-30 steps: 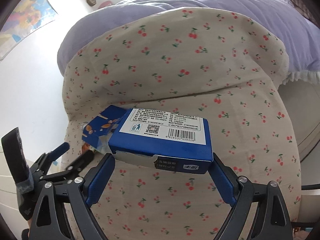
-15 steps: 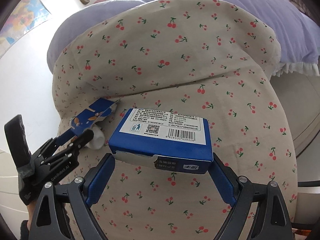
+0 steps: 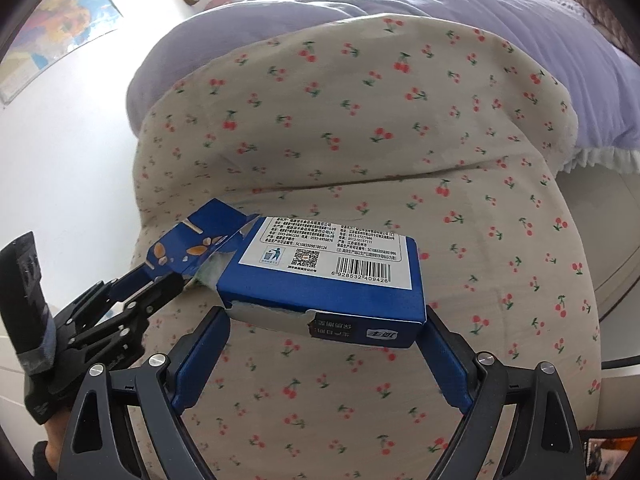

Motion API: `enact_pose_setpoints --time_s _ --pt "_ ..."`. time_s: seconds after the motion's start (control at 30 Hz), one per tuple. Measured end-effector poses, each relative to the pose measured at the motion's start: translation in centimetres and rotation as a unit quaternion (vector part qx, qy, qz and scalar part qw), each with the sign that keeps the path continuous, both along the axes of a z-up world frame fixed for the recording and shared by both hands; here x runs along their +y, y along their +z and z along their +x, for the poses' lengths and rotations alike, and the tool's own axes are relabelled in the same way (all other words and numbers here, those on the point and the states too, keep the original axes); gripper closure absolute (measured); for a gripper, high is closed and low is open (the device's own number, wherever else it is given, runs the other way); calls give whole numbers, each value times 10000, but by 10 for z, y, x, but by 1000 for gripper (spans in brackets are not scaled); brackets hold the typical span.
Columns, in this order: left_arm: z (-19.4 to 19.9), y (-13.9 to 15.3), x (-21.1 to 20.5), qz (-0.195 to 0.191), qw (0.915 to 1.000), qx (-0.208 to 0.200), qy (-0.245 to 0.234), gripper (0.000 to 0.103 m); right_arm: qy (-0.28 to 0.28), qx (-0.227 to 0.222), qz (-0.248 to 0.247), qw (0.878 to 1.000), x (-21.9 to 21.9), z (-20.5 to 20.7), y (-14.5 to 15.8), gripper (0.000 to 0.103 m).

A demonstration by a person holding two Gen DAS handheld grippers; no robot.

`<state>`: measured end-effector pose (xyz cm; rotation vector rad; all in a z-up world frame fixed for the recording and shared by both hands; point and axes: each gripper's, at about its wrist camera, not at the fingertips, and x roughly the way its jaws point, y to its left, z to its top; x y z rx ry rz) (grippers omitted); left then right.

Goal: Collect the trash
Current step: 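Grasp the blue torn box with the left gripper while the right holds the carton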

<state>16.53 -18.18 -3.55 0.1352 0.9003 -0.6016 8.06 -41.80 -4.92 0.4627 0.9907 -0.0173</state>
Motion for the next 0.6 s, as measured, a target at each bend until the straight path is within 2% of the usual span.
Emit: enact_pose_setpoints --time_s 0.3,0.6 --pt "-10 10 34 -166 9993 84 312 53 155 -147 207 9996 33 -9 9 10" --pt "-18 19 95 -349 9959 206 812 53 567 -287 162 9978 89 4 21 10"
